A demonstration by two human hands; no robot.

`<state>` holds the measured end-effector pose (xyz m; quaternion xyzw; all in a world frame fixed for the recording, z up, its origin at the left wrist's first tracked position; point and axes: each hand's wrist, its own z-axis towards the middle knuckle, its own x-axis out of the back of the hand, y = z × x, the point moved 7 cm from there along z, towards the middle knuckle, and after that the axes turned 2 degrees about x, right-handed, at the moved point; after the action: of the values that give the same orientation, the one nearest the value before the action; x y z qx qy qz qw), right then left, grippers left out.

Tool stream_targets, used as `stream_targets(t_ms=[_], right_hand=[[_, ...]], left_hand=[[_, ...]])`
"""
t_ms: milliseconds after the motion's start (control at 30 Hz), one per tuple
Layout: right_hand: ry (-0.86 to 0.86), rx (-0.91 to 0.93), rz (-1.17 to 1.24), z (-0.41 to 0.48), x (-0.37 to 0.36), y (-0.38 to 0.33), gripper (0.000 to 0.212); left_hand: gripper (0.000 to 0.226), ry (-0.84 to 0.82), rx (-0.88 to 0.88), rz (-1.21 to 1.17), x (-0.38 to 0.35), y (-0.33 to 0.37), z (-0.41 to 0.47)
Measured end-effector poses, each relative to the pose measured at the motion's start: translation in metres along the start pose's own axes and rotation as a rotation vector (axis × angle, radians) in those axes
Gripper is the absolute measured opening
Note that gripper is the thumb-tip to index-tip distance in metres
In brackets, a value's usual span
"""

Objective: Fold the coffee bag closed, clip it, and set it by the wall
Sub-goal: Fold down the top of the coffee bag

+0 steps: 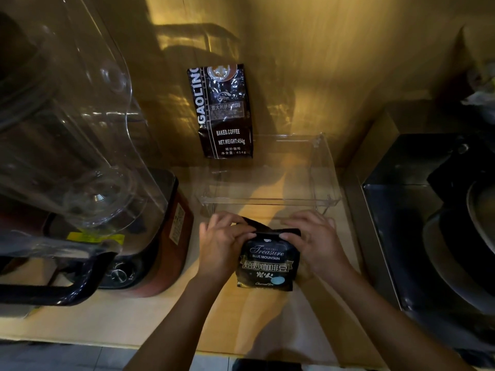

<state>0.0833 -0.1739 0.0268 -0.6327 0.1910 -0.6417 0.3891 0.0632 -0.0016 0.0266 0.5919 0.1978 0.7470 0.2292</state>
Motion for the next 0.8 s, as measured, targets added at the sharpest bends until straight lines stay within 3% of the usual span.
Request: stream_targets(t_ms=[67,333,600,800], right_hand=[[-0.052,0.112,-0.108,0.003,-0.007,-0.006,0.019],[-0.068,0.251,-0.297,0.008,-0.014,-0.015,0.010],[-0.126,0.277,-0.288,0.009,-0.018,-0.016,0.010],[-0.161,0.212,-0.180,0.009,-0.016,-0.005,0.016]], left_hand=[[0.013,0.009,-0.014,-0.001,0.002,0.002,0.000],[0.011,-0.055,-0.042,0.040,-0.001,0.002,0.007],[0.023,-0.253,-0.334,0.165,-0.021,0.030,0.009],[0.013,-0.341,-0.221,-0.071,-0.027,0.022,0.018]])
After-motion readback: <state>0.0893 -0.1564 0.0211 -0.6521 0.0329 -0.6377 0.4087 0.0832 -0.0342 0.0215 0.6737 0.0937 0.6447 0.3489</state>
